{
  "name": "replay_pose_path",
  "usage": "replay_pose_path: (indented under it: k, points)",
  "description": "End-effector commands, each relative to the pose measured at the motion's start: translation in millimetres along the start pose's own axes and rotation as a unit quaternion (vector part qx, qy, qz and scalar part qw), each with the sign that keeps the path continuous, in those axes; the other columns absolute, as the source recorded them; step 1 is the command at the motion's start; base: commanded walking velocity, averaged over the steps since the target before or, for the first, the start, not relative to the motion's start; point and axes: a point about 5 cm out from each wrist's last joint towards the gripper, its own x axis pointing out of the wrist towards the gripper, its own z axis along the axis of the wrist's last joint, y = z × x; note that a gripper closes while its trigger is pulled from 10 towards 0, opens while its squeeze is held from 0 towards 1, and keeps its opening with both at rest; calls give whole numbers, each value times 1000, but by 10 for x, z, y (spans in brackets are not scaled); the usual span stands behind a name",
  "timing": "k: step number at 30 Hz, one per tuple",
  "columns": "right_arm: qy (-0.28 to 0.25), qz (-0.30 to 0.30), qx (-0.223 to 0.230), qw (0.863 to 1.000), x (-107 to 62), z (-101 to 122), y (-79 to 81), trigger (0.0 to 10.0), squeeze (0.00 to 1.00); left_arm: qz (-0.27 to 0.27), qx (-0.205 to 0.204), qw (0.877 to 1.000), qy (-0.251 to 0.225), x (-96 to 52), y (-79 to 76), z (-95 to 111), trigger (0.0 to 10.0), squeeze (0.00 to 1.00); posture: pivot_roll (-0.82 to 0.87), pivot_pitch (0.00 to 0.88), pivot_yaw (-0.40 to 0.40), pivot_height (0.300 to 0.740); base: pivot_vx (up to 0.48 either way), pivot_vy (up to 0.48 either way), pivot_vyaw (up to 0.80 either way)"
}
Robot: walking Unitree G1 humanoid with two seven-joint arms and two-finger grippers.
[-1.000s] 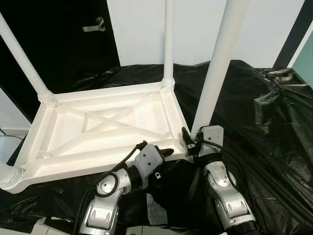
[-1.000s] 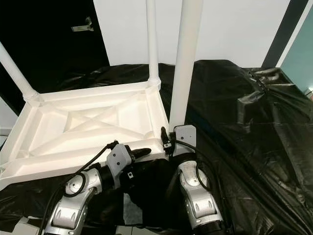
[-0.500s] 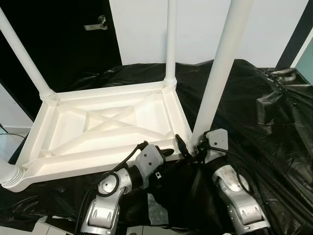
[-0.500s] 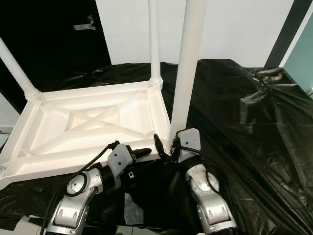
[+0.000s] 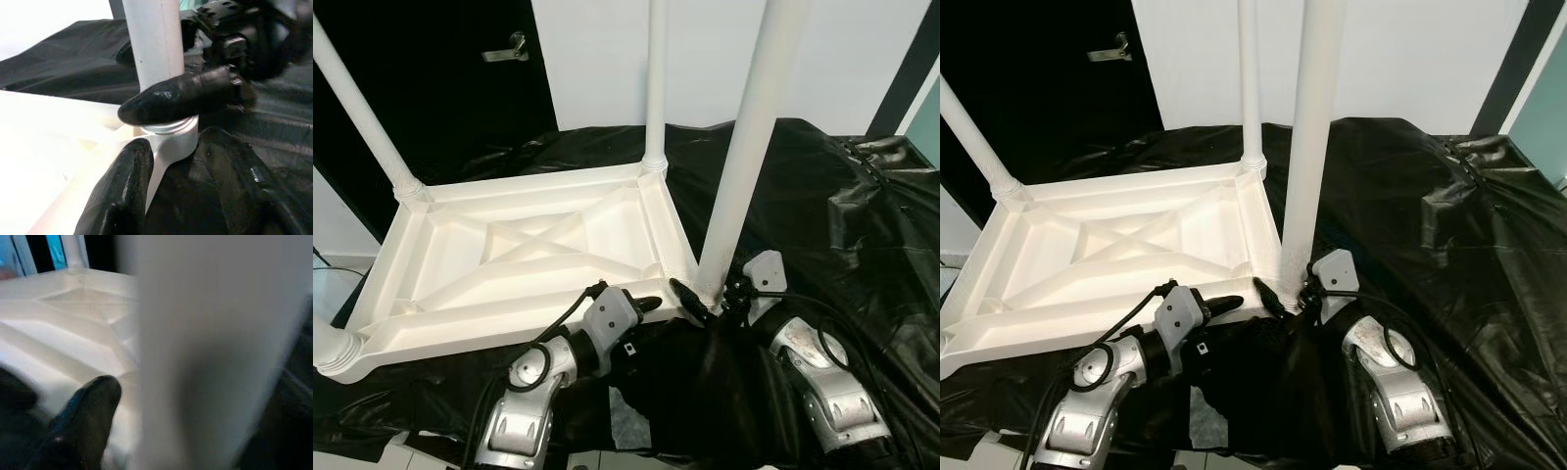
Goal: Building children table
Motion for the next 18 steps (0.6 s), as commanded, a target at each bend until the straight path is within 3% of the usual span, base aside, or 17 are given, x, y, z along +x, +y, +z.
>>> replay_pose_path:
  k: [1, 2, 8, 15, 16, 17, 18]
  points:
    - [4, 23, -11, 1000, 40, -28, 2, 4588, 0, 64, -8, 998, 10, -17, 87, -38, 10000, 0, 38, 0, 19, 740, 0, 0, 0]
    - [8, 32, -16, 999, 63, -45, -19, 0, 0, 65, -7, 998, 10, -13, 94, -38, 10000, 0, 44, 0, 16, 740, 0, 0, 0]
    - [13, 41, -8, 999, 71, -86, -1, 0, 0, 68, -6, 998, 10, -15, 99, -35, 10000, 0, 50, 0, 11, 740, 0, 0, 0]
    - [16, -21, 29, 999, 53, -146, 88, 0, 0, 69, -6, 998, 14, -28, 91, -46, 10000, 0, 50, 0, 18, 740, 0, 0, 0]
    - [18, -54, 35, 998, 47, -160, 104, 3882, 0, 67, -5, 998, 13, -23, 87, -41, 10000, 0, 52, 0, 18, 740, 0, 0, 0]
    - [20, -65, 36, 997, 46, -167, 109, 3882, 0, 66, -5, 998, 13, -21, 86, -39, 10000, 0, 52, 0, 18, 740, 0, 0, 0]
    - [20, -84, 39, 996, 47, -170, 121, 10000, 0, 66, -6, 998, 13, -23, 90, -38, 10000, 0, 49, 0, 24, 740, 0, 0, 0]
